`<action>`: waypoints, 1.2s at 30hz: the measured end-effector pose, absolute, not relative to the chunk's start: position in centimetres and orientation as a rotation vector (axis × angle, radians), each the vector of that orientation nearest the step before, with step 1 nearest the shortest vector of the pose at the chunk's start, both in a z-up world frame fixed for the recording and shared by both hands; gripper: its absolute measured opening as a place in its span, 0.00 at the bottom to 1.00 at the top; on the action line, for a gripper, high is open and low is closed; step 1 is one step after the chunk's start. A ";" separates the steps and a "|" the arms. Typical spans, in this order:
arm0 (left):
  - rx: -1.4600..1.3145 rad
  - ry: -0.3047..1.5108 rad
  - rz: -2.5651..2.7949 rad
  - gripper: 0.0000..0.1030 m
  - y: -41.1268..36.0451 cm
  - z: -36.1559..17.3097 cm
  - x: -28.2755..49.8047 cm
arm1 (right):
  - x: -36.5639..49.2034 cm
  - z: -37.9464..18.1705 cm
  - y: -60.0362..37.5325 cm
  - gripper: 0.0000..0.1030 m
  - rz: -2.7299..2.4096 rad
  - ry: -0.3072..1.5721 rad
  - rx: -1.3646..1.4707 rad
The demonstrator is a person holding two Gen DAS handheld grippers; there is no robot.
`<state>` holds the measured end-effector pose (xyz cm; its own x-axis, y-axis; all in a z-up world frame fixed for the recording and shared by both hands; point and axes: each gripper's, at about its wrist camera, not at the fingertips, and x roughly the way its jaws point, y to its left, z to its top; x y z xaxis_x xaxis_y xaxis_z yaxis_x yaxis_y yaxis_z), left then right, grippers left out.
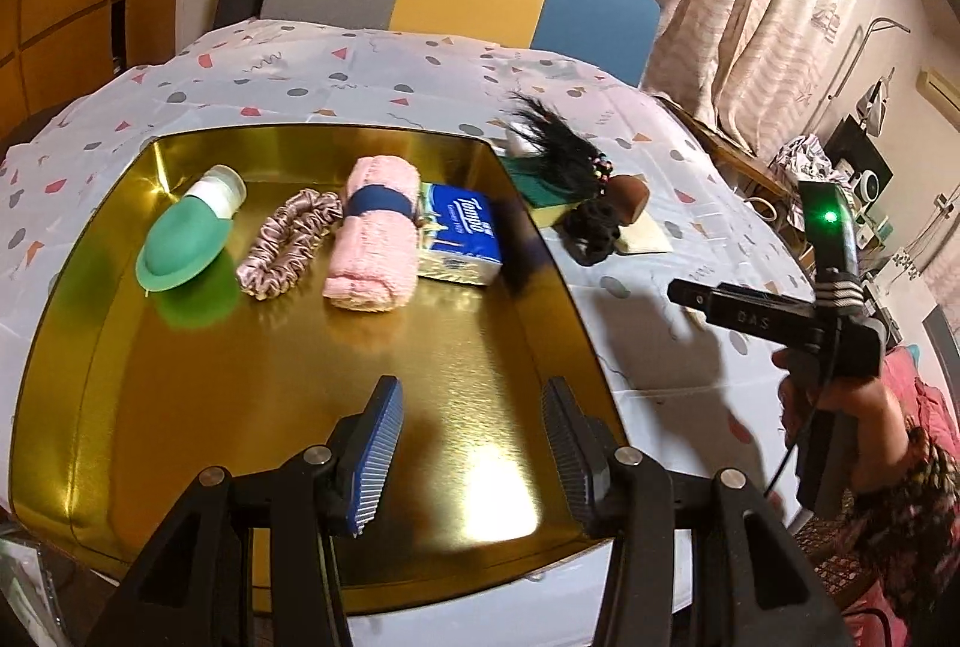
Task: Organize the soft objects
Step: 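Grasp the brown makeup sponge with the right gripper while the left gripper reaches toward the black scrunchie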
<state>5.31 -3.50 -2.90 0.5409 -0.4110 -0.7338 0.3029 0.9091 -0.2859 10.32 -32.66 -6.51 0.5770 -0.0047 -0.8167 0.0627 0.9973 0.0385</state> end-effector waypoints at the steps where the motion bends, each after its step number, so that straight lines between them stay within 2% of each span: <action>1: -0.136 0.906 -0.428 0.47 -3.6 -2.8 5.3 | 10.6 -6.6 -33.1 0.73 -0.031 0.959 0.059; 10: -0.088 0.897 -0.442 0.47 -8.1 -0.3 6.7 | 14.1 -6.2 -37.7 0.73 -0.017 0.923 0.110; 19: 0.011 0.929 -0.451 0.47 -16.2 0.9 10.3 | 14.3 -6.1 -40.2 0.75 -0.031 0.968 0.319; 32: 0.080 1.105 -0.309 0.47 -23.2 -4.7 18.4 | 13.7 -6.0 -43.3 0.75 -0.139 0.982 0.432; 36: 0.098 1.110 -0.273 0.47 -24.0 -6.2 19.8 | 13.7 -5.7 -43.6 0.75 -0.145 0.975 0.443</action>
<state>19.78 -23.99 -6.19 0.4157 -0.1683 -0.8938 0.2659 0.9623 -0.0576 13.72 -43.64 -5.74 0.5598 0.0775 -0.8250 0.3139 0.9016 0.2977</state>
